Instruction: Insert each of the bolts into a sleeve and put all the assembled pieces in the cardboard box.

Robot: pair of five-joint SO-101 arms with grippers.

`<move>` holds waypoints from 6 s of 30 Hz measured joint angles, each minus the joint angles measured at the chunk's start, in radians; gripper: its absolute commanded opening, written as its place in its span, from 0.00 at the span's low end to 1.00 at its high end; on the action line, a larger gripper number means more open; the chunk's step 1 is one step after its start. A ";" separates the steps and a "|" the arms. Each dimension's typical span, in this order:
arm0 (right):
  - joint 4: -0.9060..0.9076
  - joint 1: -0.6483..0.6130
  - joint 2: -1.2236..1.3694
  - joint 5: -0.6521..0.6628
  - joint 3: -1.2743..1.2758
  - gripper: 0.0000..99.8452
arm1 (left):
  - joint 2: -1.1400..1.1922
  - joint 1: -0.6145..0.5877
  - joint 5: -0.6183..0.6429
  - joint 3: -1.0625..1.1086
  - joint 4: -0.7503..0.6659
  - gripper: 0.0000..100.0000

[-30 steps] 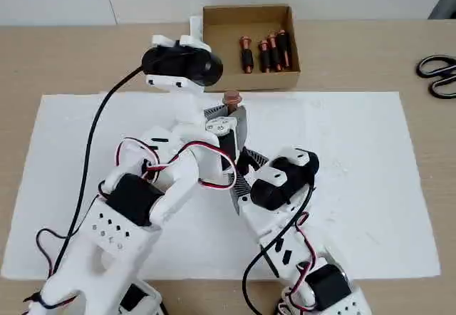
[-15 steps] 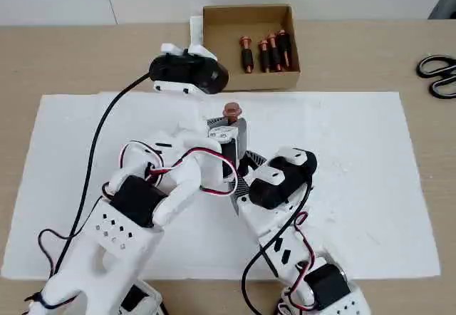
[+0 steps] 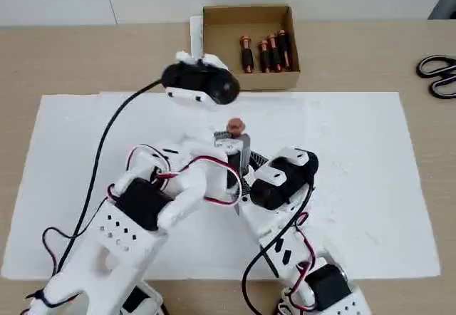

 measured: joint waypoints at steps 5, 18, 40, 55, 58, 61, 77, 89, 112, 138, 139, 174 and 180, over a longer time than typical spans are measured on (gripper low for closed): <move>0.000 0.000 0.000 0.000 0.000 0.00 | 0.000 0.006 -0.035 0.000 0.014 0.01; 0.002 0.003 0.002 0.000 0.006 0.00 | -0.005 0.009 -0.104 -0.005 0.109 0.12; 0.000 0.002 0.000 0.000 0.009 0.00 | -0.002 -0.233 -0.364 -0.130 0.160 0.13; 0.000 0.011 0.002 0.000 0.009 0.00 | -0.018 -0.394 -0.371 -0.238 0.199 0.13; 0.000 0.071 0.002 0.000 0.009 0.00 | -0.069 -0.502 -0.371 -0.238 0.199 0.13; 0.000 0.150 0.002 0.000 0.009 0.00 | -0.109 -0.635 -0.371 -0.242 0.215 0.14; -0.150 0.328 0.516 0.170 -0.562 0.00 | -0.127 -0.776 -0.428 -0.123 0.377 0.13; -0.207 0.325 1.676 0.170 -1.496 0.00 | -0.362 -0.776 -0.437 0.038 0.382 0.13; -0.207 0.278 2.648 0.170 -2.217 0.00 | -0.565 -0.776 -0.437 0.147 0.382 0.13; -0.184 0.264 2.908 0.176 -2.446 0.26 | -0.566 -0.776 -0.437 0.190 0.381 0.13; -0.181 0.264 2.908 0.176 -2.461 0.26 | -0.566 -0.776 -0.437 0.190 0.381 0.13; 1.102 0.638 2.231 0.176 -3.187 0.26 | -0.565 -0.720 -0.433 0.491 0.014 0.13; 1.112 0.715 2.222 0.176 -3.187 0.26 | -0.565 -0.615 -0.437 0.542 -0.068 0.13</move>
